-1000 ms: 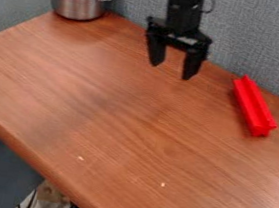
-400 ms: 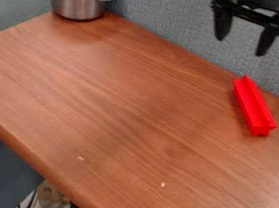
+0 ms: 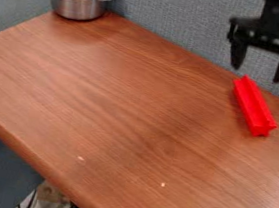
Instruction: Put the red object in the metal pot
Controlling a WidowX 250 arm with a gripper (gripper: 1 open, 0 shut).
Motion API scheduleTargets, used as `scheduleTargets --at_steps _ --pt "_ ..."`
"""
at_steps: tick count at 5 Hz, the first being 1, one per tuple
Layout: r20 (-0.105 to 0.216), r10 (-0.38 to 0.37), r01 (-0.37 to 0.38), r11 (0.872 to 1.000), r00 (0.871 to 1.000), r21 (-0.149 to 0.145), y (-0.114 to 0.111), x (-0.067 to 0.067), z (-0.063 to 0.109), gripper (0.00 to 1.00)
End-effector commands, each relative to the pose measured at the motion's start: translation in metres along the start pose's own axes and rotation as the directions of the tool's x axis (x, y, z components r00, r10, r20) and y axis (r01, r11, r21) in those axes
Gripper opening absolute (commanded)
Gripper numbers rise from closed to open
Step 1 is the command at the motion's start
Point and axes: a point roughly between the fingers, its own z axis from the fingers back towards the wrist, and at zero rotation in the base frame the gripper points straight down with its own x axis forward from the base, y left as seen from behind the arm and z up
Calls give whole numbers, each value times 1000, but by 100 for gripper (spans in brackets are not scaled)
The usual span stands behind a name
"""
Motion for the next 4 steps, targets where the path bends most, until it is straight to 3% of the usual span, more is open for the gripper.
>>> scheduleTargets --at_steps 1,3,4 --pt "6 -14 14 1000 1000 25 -26 2 -9 100" --pt "-50 -39 44 994 998 104 -59 6 -50 100" --pt "-75 -84 95 982 994 163 -67 10 -47 0"
